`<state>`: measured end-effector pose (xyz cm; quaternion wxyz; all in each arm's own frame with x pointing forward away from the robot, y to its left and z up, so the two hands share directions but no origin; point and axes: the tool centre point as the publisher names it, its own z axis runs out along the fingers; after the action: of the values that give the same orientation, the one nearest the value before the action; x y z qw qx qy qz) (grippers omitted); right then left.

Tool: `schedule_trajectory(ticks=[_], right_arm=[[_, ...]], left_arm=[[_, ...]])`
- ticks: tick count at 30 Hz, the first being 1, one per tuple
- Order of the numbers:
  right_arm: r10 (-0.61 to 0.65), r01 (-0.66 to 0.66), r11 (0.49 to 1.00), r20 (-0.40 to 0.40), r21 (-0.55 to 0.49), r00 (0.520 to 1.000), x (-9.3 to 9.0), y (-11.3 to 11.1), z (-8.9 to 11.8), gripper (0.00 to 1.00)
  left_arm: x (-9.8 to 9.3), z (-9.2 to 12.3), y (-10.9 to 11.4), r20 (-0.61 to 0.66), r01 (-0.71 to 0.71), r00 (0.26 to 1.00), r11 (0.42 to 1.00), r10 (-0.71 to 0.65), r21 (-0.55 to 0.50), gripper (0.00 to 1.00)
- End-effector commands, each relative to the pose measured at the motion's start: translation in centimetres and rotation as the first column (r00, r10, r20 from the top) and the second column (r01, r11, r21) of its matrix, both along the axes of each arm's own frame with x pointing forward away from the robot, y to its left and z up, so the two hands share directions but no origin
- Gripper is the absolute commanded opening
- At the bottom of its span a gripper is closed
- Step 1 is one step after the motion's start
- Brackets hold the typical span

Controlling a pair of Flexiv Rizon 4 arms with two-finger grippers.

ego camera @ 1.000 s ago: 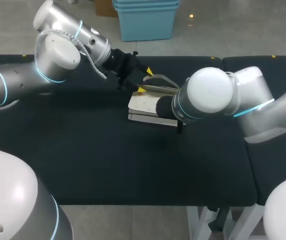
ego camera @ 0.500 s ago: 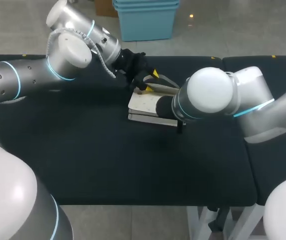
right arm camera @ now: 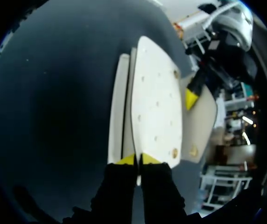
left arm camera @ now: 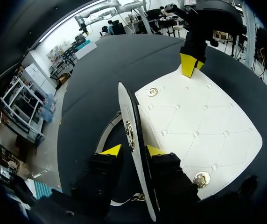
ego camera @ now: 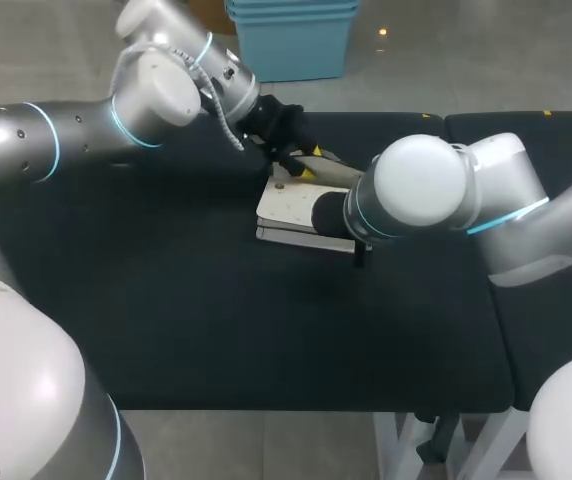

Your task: Pick up the bag, open it, inspect its contents, close it, and place it on the opposite side

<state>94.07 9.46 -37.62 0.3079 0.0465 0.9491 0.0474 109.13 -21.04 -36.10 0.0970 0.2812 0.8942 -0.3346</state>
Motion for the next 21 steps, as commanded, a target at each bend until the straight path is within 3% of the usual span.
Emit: schedule_trajectory(ticks=[1, 11, 15, 16, 17, 18, 21], right_arm=[[0.0, 0.0, 1.0, 0.007, 0.003, 1.0, -0.2, -0.1, -0.3, 0.0], [0.0, 0.0, 1.0, 0.007, 0.003, 1.0, -0.2, -0.1, -0.3, 0.0], [-0.014, 0.014, 1.0, 0.011, 0.017, 1.0, -0.3, -0.2, 0.8, 0.0], [-0.013, 0.013, 1.0, 0.012, 0.017, 1.0, -0.4, -0.2, 1.2, 0.31], [-0.012, 0.012, 1.0, 0.012, 0.017, 1.0, -0.5, -0.2, 1.5, 0.85], [-0.011, 0.011, 1.0, 0.012, 0.018, 1.0, -0.6, -0.3, 1.9, 1.0], [-0.012, 0.012, 1.0, 0.019, 0.026, 1.0, -1.0, -0.4, 3.1, 1.0]], left_arm=[[0.7, -0.2, -0.4, -0.012, 0.003, 1.0, 1.0, -0.003, 0.01, 0.0], [0.9, -0.5, 0.0, -0.036, -0.017, 0.999, 1.0, 0.017, 0.0, 0.0], [1.0, -0.5, 0.2, -0.047, -0.03, 0.998, 1.0, 0.03, -0.008, 0.0], [1.0, -0.5, 0.2, -0.047, -0.03, 0.998, 1.0, 0.03, -0.008, 0.0], [1.0, -0.5, 0.2, -0.047, -0.03, 0.998, 1.0, 0.03, -0.008, 0.0], [1.0, -0.5, 0.2, -0.047, -0.03, 0.998, 1.0, 0.03, -0.008, 0.0], [1.0, -0.5, 0.2, -0.047, -0.03, 0.998, 1.0, 0.03, -0.008, 0.0]])
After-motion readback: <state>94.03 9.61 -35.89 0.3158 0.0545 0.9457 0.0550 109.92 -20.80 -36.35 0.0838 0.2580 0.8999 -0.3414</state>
